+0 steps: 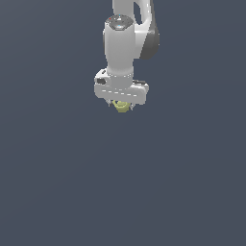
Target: Pick up the object and move it to a goal position.
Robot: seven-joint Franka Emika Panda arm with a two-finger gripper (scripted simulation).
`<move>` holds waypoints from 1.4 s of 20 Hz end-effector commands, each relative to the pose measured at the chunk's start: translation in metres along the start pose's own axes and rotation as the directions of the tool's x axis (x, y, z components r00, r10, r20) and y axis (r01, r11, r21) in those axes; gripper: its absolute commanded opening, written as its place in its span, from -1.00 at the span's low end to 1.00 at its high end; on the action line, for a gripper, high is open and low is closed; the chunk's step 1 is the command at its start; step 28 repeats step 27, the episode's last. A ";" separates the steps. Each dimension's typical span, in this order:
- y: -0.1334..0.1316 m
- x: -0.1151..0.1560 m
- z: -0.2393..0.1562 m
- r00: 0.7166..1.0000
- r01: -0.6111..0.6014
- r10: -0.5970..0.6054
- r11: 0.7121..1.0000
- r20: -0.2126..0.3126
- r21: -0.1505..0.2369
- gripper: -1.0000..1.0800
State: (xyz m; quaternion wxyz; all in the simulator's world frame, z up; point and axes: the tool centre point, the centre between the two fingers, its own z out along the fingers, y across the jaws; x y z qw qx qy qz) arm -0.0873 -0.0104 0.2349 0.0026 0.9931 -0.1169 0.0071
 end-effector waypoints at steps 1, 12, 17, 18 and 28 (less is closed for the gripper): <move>-0.013 0.002 -0.023 1.000 0.001 -0.001 1.000 0.003 0.000 -1.00; -0.059 0.016 -0.103 1.000 0.005 -0.005 1.000 0.012 0.003 -1.00; -0.070 0.020 -0.122 1.000 0.005 -0.005 1.000 0.014 0.003 -1.00; -0.072 0.020 -0.124 1.000 0.006 -0.006 1.000 0.014 0.004 -1.00; -0.074 0.023 -0.128 1.000 0.006 -0.006 1.000 0.015 0.004 -1.00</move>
